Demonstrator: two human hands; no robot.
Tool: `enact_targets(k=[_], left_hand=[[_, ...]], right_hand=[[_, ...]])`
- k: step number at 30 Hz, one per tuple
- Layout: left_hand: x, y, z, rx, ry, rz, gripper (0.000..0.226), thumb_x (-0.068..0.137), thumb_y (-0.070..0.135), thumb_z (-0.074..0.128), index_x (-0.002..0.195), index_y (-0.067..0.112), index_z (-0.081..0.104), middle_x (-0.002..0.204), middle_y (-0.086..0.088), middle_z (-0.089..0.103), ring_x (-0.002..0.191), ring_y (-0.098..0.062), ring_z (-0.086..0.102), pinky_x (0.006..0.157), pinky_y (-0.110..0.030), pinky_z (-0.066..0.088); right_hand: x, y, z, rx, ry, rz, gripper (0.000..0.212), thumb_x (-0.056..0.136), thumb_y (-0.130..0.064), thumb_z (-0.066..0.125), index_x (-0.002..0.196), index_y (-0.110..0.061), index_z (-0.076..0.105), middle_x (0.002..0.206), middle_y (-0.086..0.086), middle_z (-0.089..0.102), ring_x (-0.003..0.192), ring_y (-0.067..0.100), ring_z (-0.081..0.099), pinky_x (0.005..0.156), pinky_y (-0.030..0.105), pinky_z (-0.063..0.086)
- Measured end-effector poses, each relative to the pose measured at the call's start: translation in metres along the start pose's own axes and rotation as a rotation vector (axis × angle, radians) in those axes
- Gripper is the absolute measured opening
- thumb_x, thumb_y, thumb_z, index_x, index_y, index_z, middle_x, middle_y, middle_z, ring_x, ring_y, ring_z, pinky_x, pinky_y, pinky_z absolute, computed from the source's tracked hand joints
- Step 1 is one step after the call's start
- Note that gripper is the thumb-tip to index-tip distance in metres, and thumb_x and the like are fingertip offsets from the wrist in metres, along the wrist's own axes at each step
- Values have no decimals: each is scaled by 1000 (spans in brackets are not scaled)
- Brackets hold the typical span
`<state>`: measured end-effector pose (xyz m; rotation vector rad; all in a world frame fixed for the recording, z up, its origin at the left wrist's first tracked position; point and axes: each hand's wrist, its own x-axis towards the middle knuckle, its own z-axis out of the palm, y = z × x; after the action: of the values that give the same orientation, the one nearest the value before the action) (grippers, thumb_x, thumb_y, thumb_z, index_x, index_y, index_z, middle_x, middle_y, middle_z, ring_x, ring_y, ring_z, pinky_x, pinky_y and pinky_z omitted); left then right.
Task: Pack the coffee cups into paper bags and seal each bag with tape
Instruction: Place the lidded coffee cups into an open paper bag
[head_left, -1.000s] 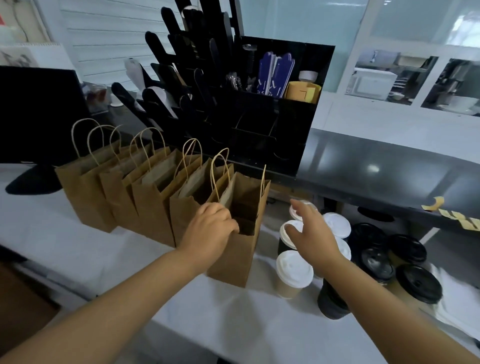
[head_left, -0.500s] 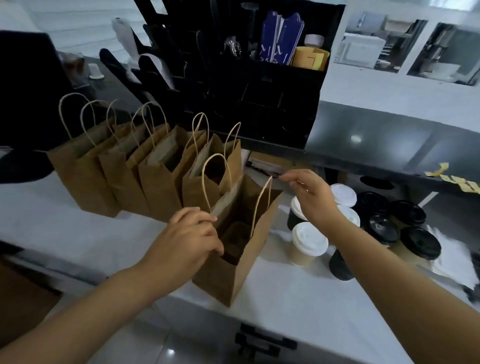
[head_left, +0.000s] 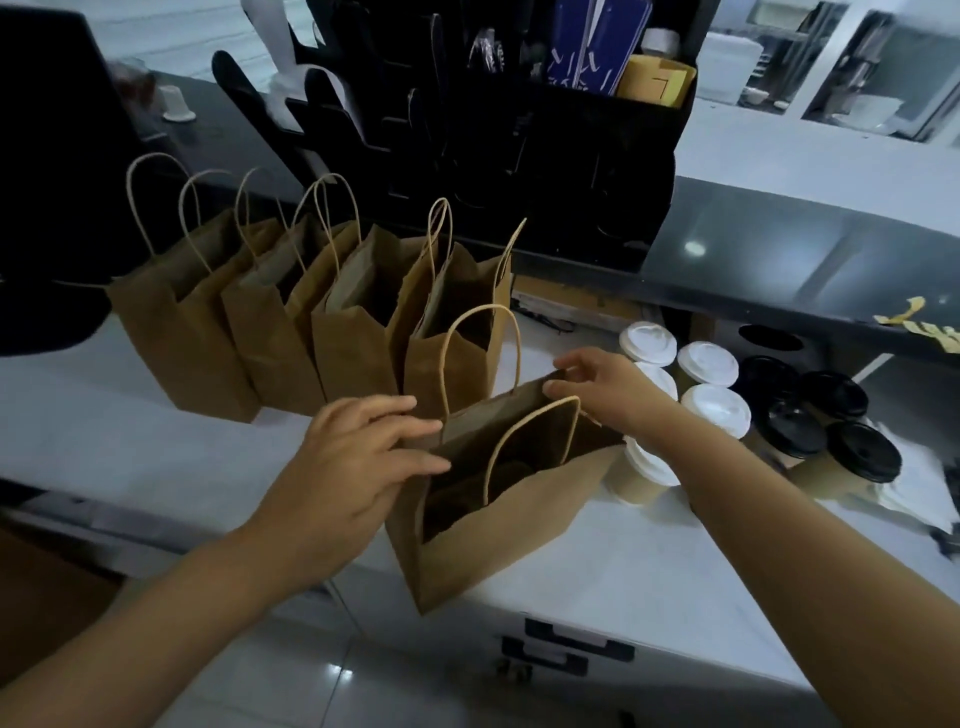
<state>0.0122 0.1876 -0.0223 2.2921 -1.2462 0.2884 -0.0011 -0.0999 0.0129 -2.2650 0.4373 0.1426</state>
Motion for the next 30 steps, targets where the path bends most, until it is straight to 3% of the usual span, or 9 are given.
enact_targets(k=[4, 7, 11, 16, 20, 22, 24, 27, 30], left_hand=[[-4, 16, 6, -130, 65, -238, 43, 90, 44, 32, 119, 31, 61, 129, 14, 51, 127, 2, 24, 101, -28, 24], [0, 25, 11, -197, -139, -425, 57, 81, 61, 32, 133, 39, 42, 143, 15, 25, 129, 2, 10, 105, -34, 31], [8, 27, 15, -323, -220, -479, 49, 92, 33, 52, 138, 37, 34, 147, 19, 9, 130, 3, 4, 107, -27, 27], [14, 19, 15, -395, -228, -436, 51, 94, 8, 47, 135, 37, 38, 145, 22, 10, 121, 13, 0, 109, -23, 19], [19, 10, 14, -373, -145, -424, 51, 91, 0, 46, 128, 36, 46, 147, 14, 19, 119, 12, 1, 104, -21, 16], [23, 7, 12, -366, -99, -416, 50, 91, -1, 47, 120, 39, 48, 146, 12, 23, 114, 15, 2, 97, -12, 19], [27, 6, 12, -365, -73, -416, 49, 90, -2, 47, 113, 41, 49, 144, 11, 26, 111, 17, 4, 87, -6, 22], [33, 5, 15, -355, -76, -399, 49, 89, -6, 46, 106, 40, 53, 142, 12, 30, 113, 16, 8, 92, -13, 21], [38, 7, 20, -340, -94, -354, 51, 88, -9, 44, 106, 39, 53, 137, 18, 29, 118, 15, 9, 98, -15, 17]], right_hand=[[-4, 6, 7, 46, 7, 41, 42, 91, -29, 62, 131, -24, 50, 118, -2, 55, 105, 16, 54, 81, 25, 44], [-7, 9, 12, 86, 43, 65, 42, 91, -24, 61, 132, -23, 51, 118, -1, 56, 108, 19, 55, 86, 29, 48], [-13, 13, 15, 113, 90, 89, 35, 93, -23, 58, 128, -22, 54, 114, 1, 59, 107, 21, 58, 84, 30, 51], [-23, 17, 11, 122, 143, 149, 32, 94, -22, 57, 126, -23, 54, 112, 1, 59, 103, 21, 58, 87, 31, 49], [-32, 26, 7, 121, 124, 206, 25, 94, -22, 57, 119, -24, 58, 108, 1, 63, 95, 18, 63, 84, 31, 55], [-36, 29, 3, 166, 109, 227, 21, 93, -17, 58, 111, -26, 60, 102, 0, 66, 90, 16, 65, 78, 27, 56], [-37, 33, -1, 184, 93, 238, 24, 91, -11, 58, 110, -25, 64, 104, 0, 67, 94, 18, 66, 83, 31, 57], [-39, 35, -9, 174, 42, 237, 28, 92, -9, 57, 118, -22, 61, 109, 0, 65, 98, 18, 64, 84, 29, 55], [-40, 37, -23, 196, 18, 213, 23, 94, -21, 57, 117, -21, 61, 107, 0, 66, 93, 15, 66, 79, 25, 56]])
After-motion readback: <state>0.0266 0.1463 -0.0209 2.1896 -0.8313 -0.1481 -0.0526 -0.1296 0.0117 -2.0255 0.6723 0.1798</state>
